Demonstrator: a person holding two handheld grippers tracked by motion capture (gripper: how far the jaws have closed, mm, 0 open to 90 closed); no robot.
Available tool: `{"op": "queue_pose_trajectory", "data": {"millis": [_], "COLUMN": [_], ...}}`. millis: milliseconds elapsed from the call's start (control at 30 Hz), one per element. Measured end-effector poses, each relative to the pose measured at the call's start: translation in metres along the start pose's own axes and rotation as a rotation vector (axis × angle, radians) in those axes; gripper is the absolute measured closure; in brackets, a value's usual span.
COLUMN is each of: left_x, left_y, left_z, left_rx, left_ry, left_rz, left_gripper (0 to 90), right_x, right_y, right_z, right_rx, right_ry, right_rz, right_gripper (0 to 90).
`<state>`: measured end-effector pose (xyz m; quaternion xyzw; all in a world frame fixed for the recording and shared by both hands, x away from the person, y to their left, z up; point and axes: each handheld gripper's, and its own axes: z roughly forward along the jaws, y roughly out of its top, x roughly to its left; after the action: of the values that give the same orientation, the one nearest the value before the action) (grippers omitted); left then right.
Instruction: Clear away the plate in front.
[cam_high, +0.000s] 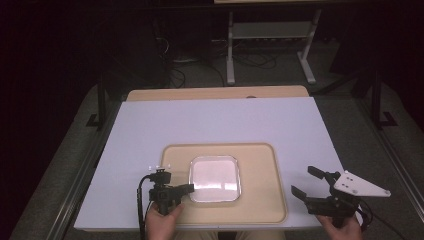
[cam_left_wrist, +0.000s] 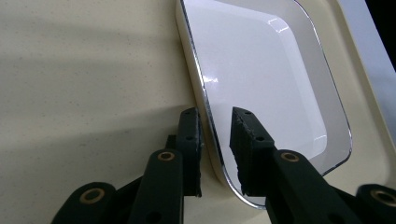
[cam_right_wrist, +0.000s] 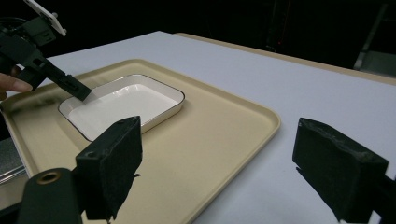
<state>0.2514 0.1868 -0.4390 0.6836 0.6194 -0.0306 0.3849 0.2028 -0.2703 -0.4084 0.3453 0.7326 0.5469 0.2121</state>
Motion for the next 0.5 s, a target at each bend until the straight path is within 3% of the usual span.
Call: {"op": "queue_pose_trajectory", "data": {"millis": [500], "left_x": [0.0030], "left_y": [0.0015], "left_z": [-0.0082], "left_rx": [-0.030], "left_ry": [-0.009], "left_rz": [0.055], "left_gripper": [65.3], "right_x": [0.0020], "right_y": [0.0003], "right_z": [-0.0002], "right_rx": [0.009], "right_ry": [-0.012], "right_rz": [-0.003], "right_gripper": [14.6]}}
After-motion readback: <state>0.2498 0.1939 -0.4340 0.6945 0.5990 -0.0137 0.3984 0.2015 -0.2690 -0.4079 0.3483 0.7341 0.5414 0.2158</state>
